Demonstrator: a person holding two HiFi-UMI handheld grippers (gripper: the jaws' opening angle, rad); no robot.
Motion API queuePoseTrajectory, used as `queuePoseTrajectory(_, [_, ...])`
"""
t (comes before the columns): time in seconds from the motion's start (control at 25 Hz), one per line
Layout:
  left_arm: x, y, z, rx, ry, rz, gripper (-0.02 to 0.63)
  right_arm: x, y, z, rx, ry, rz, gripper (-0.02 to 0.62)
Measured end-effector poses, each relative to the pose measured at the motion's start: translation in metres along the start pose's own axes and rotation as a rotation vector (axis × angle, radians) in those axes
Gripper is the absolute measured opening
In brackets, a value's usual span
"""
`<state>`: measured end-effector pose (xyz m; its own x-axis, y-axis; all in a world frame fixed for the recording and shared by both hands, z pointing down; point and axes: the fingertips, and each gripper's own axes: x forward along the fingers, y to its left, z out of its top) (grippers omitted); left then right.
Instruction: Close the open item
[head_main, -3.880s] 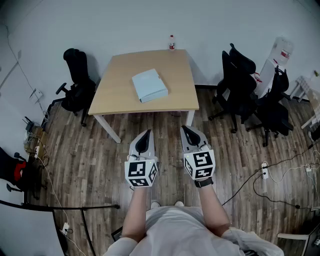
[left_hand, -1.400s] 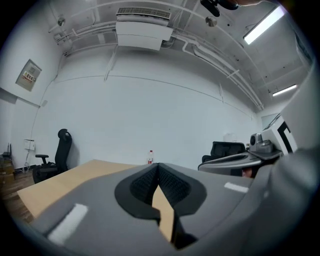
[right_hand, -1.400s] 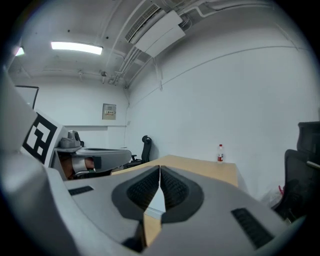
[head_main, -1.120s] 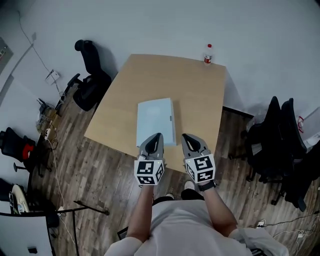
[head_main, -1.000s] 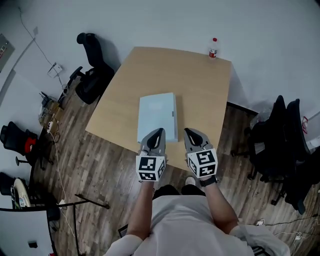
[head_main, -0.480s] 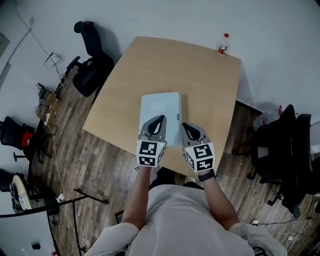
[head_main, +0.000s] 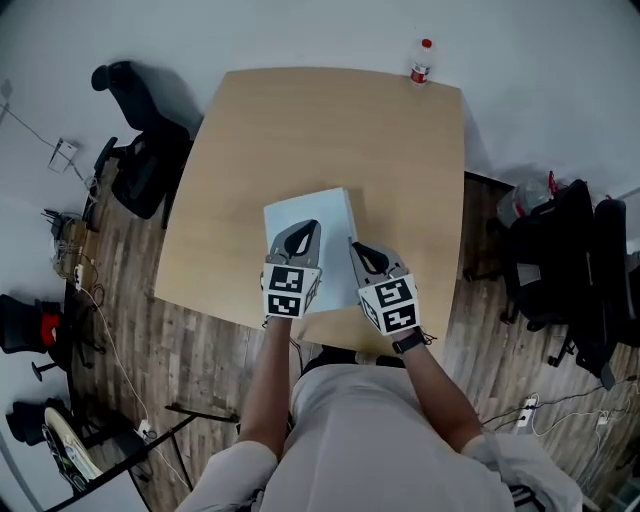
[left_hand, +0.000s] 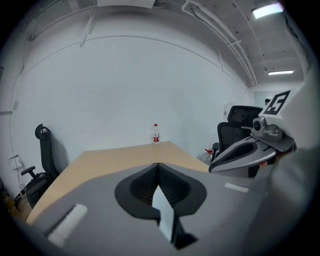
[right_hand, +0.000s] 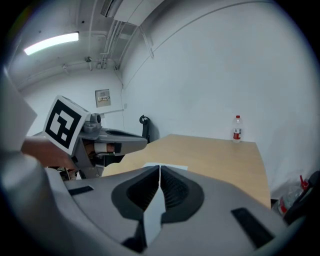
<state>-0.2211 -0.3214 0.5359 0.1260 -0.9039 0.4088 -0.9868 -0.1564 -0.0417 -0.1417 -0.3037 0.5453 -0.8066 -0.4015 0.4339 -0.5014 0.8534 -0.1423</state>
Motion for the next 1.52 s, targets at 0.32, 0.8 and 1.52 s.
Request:
queuePoseTrajectory(0.32, [0.038, 0.013, -0.017, 0.079, 0.072, -0.109, 0.009, 0.021, -0.005, -0.032, 0.095, 0.085, -0.033, 0.015])
queuePoseTrajectory(0.8, [0.083, 0.004, -0.046, 0.185, 0.205, -0.315, 0.009, 0.025, -0.023, -0.068, 0.25, 0.149, -0.094, 0.015])
queuePoseTrajectory(1.52, [0.115, -0.016, -0.119, 0.223, 0.326, -0.398, 0.009, 0.042, -0.014, -0.13, 0.34, 0.254, -0.093, 0.015])
